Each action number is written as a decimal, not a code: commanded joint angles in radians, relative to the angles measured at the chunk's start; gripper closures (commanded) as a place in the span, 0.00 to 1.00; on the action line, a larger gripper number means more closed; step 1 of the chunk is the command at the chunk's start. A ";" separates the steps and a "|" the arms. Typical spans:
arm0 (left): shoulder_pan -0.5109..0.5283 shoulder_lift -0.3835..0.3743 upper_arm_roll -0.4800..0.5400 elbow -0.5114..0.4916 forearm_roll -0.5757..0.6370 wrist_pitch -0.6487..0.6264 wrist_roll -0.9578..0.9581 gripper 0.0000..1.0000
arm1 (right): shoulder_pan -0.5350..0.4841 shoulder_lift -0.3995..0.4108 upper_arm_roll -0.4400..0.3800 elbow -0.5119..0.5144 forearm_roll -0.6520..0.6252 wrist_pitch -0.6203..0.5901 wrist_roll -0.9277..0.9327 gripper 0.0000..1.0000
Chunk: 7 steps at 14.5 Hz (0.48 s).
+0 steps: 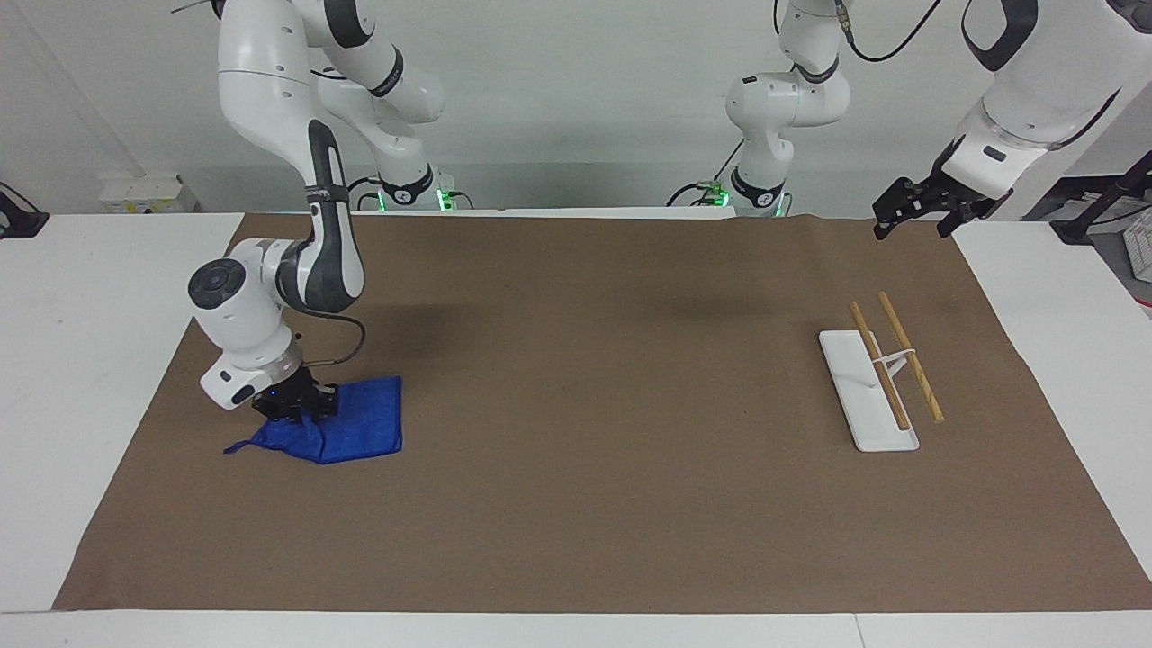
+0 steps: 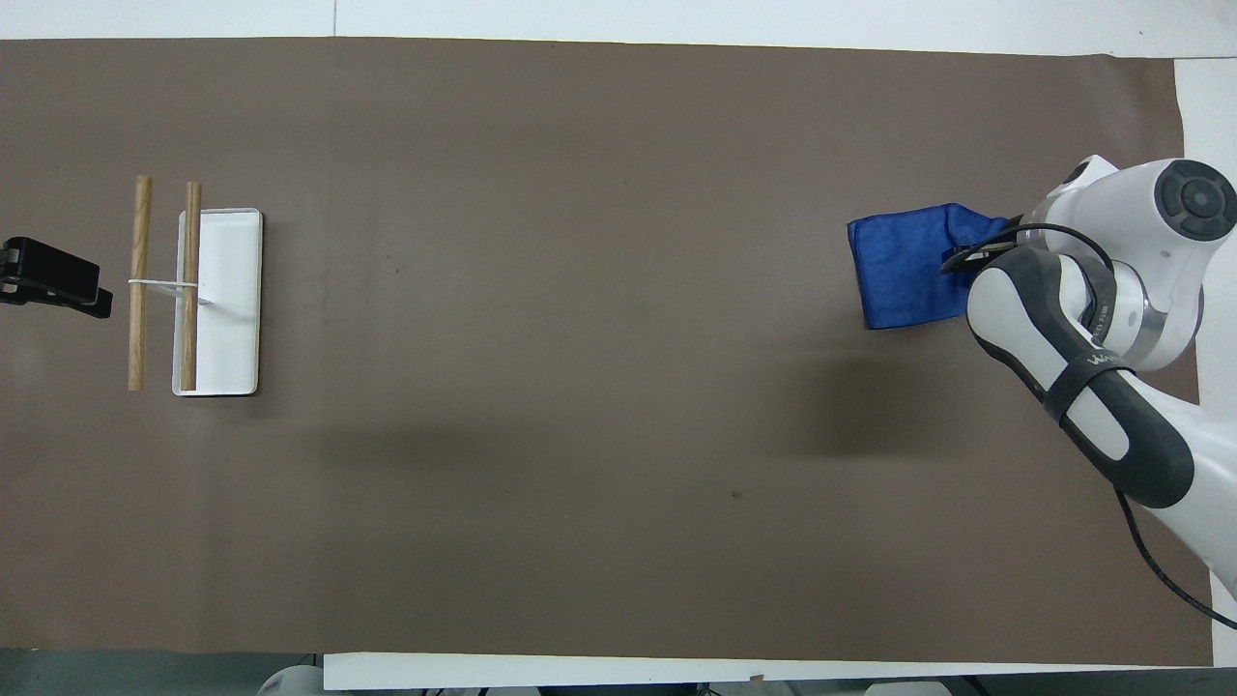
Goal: Right arm passes towel to left arm to hang
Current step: 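Grasp the blue towel edge with the right gripper and lift, then carry the towel toward the rack with the right gripper while the left gripper approaches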
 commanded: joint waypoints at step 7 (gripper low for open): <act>0.010 -0.020 -0.006 -0.018 -0.002 0.011 0.007 0.00 | -0.019 -0.064 0.146 0.141 0.051 -0.351 0.352 1.00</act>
